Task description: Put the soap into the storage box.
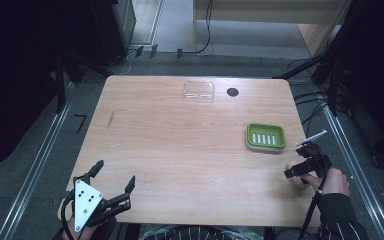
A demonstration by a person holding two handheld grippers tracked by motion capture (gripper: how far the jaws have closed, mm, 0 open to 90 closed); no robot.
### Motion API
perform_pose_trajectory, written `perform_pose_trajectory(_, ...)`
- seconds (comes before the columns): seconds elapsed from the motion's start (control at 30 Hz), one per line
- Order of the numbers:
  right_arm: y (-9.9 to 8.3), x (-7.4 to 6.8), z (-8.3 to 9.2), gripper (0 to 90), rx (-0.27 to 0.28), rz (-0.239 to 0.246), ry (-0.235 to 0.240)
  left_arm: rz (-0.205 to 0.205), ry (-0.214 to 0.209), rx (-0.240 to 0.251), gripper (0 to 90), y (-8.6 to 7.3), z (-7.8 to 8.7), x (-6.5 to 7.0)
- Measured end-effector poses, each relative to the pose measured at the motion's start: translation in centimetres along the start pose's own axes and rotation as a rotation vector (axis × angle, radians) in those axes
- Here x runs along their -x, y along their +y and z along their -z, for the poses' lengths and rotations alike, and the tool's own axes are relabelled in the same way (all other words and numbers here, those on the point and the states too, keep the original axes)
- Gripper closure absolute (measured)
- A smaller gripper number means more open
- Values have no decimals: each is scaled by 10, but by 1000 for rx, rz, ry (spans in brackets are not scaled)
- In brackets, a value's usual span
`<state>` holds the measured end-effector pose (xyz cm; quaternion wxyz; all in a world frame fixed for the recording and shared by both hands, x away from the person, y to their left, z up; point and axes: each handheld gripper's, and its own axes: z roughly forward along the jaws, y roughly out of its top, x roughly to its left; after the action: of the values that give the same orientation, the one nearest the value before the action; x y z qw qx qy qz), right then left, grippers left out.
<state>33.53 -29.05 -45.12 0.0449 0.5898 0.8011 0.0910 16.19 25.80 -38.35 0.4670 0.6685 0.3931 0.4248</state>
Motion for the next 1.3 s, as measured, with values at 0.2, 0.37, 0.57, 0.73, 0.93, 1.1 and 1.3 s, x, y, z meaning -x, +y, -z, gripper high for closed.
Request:
perform_pose_trajectory(0.2,6,2,-8,132,-32,-7,-7,-5,-2,-1,96,0,0,0)
perform_pose_trajectory(0.37,10,1,-13,154,-56,-2,-22,-2,-1,-1,96,0,0,0)
perform_pose_trajectory(0.57,12,3,-19,221,-88,-20,-29,0,2,-1,96,0,0,0)
perform_pose_trajectory(0.73,12,6,-22,278,-111,-21,-28,-3,0,-2,96,0,0,0)
perform_pose_trajectory(0.93,12,8,-25,309,-124,-26,-28,-3,0,-1,96,0,0,0)
perform_pose_trajectory(1.1,12,7,-25,317,-125,-27,-31,-3,1,-2,96,0,0,0)
perform_pose_trajectory(1.3,12,5,-25,325,-129,-28,-31,-3,-1,-1,96,0,0,0)
